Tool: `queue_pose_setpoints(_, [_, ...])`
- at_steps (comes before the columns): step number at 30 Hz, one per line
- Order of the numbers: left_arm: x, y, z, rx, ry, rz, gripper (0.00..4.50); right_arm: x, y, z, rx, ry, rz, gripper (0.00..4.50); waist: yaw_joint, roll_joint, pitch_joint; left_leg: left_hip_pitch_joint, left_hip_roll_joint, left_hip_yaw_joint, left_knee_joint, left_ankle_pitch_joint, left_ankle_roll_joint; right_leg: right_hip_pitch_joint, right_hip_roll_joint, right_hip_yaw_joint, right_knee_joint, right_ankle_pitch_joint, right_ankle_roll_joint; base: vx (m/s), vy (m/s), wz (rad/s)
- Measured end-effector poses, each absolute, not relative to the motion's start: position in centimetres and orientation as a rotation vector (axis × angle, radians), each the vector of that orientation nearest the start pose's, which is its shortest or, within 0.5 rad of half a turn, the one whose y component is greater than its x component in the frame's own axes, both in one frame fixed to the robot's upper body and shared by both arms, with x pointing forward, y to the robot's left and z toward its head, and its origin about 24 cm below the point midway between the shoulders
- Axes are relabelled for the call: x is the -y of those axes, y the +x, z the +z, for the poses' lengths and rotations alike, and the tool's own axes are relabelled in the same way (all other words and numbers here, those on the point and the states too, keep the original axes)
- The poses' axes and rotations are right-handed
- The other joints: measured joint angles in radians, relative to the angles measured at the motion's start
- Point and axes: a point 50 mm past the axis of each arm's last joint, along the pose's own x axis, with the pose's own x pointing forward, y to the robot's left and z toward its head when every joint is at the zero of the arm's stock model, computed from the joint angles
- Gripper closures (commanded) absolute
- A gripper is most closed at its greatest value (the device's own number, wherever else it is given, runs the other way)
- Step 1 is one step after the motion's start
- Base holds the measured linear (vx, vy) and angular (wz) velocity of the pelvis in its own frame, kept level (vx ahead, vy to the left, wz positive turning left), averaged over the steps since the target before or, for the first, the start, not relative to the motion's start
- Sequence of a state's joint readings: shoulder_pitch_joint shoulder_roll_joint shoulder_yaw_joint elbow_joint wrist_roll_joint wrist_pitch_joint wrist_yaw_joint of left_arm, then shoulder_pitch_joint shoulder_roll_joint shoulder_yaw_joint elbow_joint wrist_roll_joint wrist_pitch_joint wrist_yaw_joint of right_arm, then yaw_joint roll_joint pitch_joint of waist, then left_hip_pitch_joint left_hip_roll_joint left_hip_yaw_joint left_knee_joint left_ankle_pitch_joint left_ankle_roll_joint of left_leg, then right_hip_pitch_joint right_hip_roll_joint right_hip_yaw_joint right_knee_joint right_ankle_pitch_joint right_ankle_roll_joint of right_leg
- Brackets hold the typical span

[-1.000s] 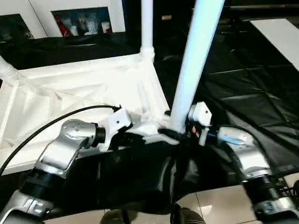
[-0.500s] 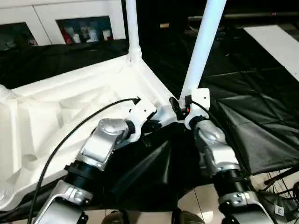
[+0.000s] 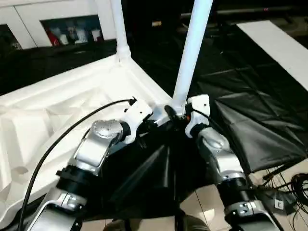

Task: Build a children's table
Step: Rotate leg to tighten

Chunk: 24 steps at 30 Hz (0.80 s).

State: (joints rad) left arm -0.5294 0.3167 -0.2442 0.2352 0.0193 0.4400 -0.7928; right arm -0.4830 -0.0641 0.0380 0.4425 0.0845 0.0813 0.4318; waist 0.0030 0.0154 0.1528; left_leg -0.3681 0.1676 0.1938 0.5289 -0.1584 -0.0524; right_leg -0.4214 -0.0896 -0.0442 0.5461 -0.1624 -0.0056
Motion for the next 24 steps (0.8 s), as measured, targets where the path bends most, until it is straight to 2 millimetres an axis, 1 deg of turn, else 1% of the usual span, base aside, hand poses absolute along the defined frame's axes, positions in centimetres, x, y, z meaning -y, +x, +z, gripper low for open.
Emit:
queue_pose_setpoints(2, [-12.4, 31.9, 8.3, -0.341, 0.391, -0.967, 4.5, 10.9, 33.0, 7.0, -0.052, -0.012, 0.656, 0.61, 0.003, 0.003, 0.002, 0.0, 0.002, 0.0, 0.0, 0.0, 0.0, -0.002, 0.001, -0.001, 0.004, 0.001, 0.0, 0.0, 0.0, 0.0])
queue_pose_setpoints(4, [-13.0, 31.7, 8.5, -0.337, 0.394, -1.007, 4.5, 11.5, 32.9, 7.6, -0.029, -0.037, 0.711, 0.61, 0.007, 0.002, 0.003, -0.002, 0.003, 0.003, 0.0, 0.0, -0.001, -0.008, 0.001, 0.001, 0.015, 0.004, -0.001, 0.0, 0.0, 0.0])
queue_pose_setpoints(6, [-13.1, 31.4, 8.6, -0.328, 0.397, -1.049, 4.5, 11.8, 32.8, 7.9, -0.015, -0.053, 0.757, 0.61, 0.012, 0.002, 0.003, -0.005, 0.004, 0.005, 0.001, 0.0, 0.0, -0.013, 0.001, 0.001, 0.018, 0.015, -0.003, 0.0, 0.0, 0.0])
queue_pose_setpoints(8, [-13.5, 30.8, 8.7, -0.331, 0.397, -1.109, 4.5, 12.8, 32.3, 8.0, -0.029, -0.091, 0.842, 0.61, 0.027, 0.003, 0.003, -0.007, 0.007, 0.007, 0.001, 0.002, 0.003, -0.016, 0.002, 0.0, 0.024, 0.013, -0.002, 0.063, -0.031, 0.05])
queue_pose_setpoints(10, [-14.0, 30.3, 8.8, -0.343, 0.398, -1.166, 4.5, 13.9, 31.3, 7.7, -0.072, -0.171, 0.965, 0.61, 0.036, 0.004, 0.003, -0.008, 0.009, 0.006, 0.003, 0.002, 0.005, -0.017, 0.003, -0.001, 0.03, 0.002, -0.004, 0.078, -0.018, 0.03])
queue_pose_setpoints(12, [-14.2, 30.1, 8.9, -0.349, 0.392, -1.189, 4.5, 14.1, 30.7, 7.6, -0.093, -0.211, 1.039, 0.61, 0.036, 0.004, 0.003, -0.011, 0.009, 0.007, 0.004, 0.0, 0.009, -0.02, 0.003, -0.001, 0.031, 0.0, -0.005, 0.064, -0.011, 0.02])
queue_pose_setpoints(14, [-14.4, 30.1, 9.0, -0.355, 0.389, -1.205, 4.5, 14.3, 30.6, 7.7, -0.089, -0.242, 1.062, 0.61, 0.035, 0.004, 0.003, -0.017, 0.009, 0.006, 0.006, 0.0, 0.009, -0.024, 0.003, -0.001, 0.032, 0.0, -0.005, 0.0, 0.0, 0.0])
queue_pose_setpoints(18, [-14.5, 29.9, 9.0, -0.365, 0.387, -1.222, 4.5, 13.9, 30.8, 7.6, -0.072, -0.26, 1.068, 0.61, 0.035, 0.004, 0.003, -0.018, 0.01, 0.006, 0.011, 0.0, 0.009, -0.024, 0.003, -0.002, 0.033, 0.001, -0.007, 0.0, 0.0, 0.0])
queue_pose_setpoints(24, [-14.3, 29.8, 8.9, -0.372, 0.389, -1.252, 4.5, 13.6, 30.9, 7.8, -0.044, -0.252, 1.073, 0.61, 0.035, 0.004, 0.004, -0.018, 0.009, 0.007, 0.016, 0.0, 0.009, -0.019, 0.002, 0.001, 0.033, 0.002, -0.008, 0.0, 0.0, 0.0])
